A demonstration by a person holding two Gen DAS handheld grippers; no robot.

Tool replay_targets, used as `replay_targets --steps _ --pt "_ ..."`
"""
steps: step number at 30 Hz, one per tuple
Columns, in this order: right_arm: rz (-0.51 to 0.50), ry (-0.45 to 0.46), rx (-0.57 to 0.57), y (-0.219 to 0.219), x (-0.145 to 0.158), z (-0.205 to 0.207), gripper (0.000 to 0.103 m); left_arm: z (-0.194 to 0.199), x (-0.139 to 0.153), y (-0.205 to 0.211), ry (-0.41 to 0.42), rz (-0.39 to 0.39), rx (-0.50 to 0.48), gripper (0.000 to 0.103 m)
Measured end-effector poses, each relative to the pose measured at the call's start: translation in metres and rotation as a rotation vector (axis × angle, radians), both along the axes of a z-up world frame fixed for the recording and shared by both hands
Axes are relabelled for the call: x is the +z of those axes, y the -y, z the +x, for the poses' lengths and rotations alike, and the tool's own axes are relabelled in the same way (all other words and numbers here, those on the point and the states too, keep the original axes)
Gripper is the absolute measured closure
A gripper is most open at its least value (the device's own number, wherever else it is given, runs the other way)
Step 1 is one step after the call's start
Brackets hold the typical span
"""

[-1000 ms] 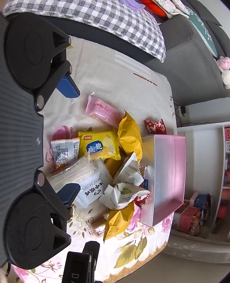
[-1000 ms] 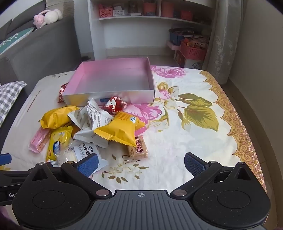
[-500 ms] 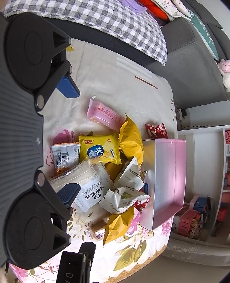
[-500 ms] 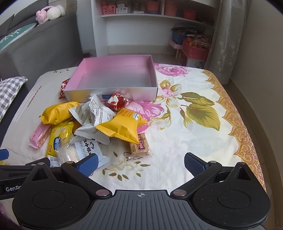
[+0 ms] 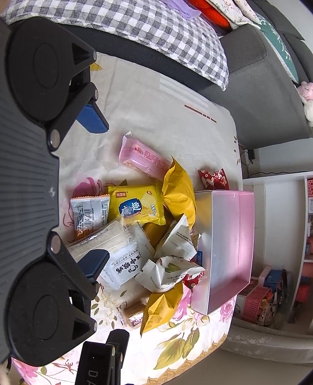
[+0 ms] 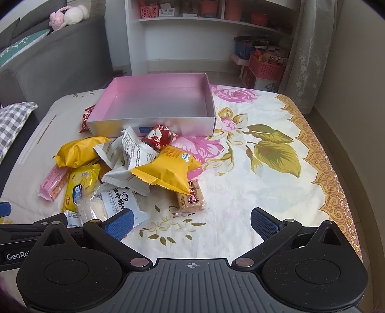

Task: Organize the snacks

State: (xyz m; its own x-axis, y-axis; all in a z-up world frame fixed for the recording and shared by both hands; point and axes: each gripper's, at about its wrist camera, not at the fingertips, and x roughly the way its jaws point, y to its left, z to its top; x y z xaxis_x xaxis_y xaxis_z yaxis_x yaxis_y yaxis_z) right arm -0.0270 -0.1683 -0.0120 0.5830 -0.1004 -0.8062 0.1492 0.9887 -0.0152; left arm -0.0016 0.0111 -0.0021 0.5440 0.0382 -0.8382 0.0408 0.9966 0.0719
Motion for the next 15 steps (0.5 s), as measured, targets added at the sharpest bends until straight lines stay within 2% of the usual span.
replay_targets --steps 15 --pt "-0.003 -0.005 0.004 -0.0017 -0.0006 0.0006 0.0 -0.0001 0.0007 -0.0007 0.001 0.002 0.003 0.0"
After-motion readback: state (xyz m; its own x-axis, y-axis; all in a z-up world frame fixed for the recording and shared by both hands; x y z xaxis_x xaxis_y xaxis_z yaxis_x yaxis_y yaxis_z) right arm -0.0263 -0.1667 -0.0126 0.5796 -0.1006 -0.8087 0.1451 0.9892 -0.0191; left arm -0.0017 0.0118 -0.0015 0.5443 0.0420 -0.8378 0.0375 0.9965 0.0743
